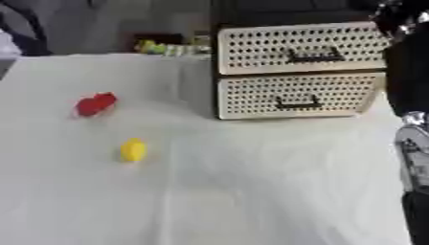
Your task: Pick up objects from table and place into drawer.
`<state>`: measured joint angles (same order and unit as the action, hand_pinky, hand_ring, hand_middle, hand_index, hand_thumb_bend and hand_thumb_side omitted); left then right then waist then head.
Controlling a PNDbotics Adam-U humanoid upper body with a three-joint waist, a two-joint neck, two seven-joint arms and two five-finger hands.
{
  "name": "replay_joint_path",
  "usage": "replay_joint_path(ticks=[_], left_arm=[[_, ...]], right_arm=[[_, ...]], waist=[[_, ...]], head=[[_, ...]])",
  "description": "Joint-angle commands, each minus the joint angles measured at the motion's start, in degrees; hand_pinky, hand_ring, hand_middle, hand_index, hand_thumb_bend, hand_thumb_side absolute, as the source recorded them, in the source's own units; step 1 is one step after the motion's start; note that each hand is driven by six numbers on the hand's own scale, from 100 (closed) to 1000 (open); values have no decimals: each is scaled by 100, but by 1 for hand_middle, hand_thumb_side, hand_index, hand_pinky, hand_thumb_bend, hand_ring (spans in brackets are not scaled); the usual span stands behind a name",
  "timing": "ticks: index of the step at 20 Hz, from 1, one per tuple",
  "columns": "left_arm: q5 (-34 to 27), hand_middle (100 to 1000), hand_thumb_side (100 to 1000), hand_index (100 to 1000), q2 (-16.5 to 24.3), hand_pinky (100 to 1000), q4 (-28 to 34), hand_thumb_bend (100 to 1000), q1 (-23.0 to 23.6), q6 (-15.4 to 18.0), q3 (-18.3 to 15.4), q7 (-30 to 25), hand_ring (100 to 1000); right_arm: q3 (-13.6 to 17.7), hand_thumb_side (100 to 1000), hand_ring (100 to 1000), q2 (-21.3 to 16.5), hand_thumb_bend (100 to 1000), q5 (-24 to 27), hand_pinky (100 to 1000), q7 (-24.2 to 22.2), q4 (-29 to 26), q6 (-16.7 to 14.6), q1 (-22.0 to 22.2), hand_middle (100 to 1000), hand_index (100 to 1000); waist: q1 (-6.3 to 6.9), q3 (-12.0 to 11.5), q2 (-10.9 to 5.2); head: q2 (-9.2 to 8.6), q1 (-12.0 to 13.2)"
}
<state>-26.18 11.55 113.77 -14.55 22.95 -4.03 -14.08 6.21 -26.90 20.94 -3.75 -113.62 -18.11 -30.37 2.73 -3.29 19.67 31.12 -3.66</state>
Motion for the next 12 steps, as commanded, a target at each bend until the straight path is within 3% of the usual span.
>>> replay_joint_path(ticks=[1,6,12], left_arm=[[23,645,814,716,90,446,83,100,2,29,-12,-21,600],[45,645,813,715,149,445,83,100,49,50,4,-36,600],[39,645,807,716,196,446,83,100,85,29,38,-50,600]], right_arm=[[-57,1000,744,-604,100,-162,722,-150,-97,17,-228,532,798],[-368,1000,739,-1720,136,-721,700,-965,-97,236,-659,527,790],[-764,1000,736,-2729,110,-1333,683,-2226,-84,123,-1037,552,786]], waist=[[-15,-8,-101],[-48,32,-131],[-60,122,-211]], head=[[28,-2],[53,12],[142,94]])
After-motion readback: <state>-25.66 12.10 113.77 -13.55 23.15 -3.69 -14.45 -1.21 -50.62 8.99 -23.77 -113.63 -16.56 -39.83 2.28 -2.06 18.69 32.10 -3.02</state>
